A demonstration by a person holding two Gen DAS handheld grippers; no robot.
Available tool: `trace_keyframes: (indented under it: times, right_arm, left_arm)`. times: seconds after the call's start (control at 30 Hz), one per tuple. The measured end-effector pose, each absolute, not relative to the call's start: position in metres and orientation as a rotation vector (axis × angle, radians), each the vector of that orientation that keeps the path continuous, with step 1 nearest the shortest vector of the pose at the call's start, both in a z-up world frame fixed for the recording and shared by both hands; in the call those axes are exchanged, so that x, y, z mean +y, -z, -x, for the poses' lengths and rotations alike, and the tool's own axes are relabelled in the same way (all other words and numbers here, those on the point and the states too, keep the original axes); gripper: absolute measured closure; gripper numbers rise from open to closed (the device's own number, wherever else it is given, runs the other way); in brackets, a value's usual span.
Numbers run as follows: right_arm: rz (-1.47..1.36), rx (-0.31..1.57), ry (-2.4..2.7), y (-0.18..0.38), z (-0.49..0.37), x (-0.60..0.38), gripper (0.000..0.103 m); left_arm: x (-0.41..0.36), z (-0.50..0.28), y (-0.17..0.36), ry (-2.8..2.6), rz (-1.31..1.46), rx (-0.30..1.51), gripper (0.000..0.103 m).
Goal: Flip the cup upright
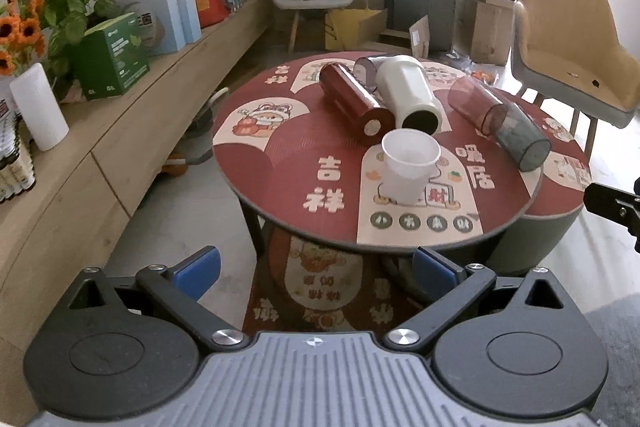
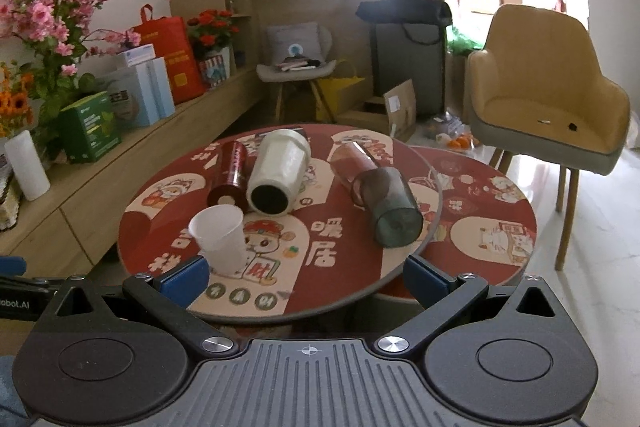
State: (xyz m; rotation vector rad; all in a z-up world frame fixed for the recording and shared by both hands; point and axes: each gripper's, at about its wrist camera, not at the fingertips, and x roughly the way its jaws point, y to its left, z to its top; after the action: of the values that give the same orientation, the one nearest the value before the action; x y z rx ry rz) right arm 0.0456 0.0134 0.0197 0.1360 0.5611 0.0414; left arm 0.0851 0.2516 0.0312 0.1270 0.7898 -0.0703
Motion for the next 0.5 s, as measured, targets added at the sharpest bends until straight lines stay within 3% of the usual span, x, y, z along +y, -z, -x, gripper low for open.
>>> trace_keyframes:
  times: [0.5]
  right_arm:
    - [-0.097,0.544,-0.060,-0.018,-0.010,0.024,0.000]
  left_arm:
    - [0.253,-0.047,-0.029,0.007,-0.123,0.778,0.000]
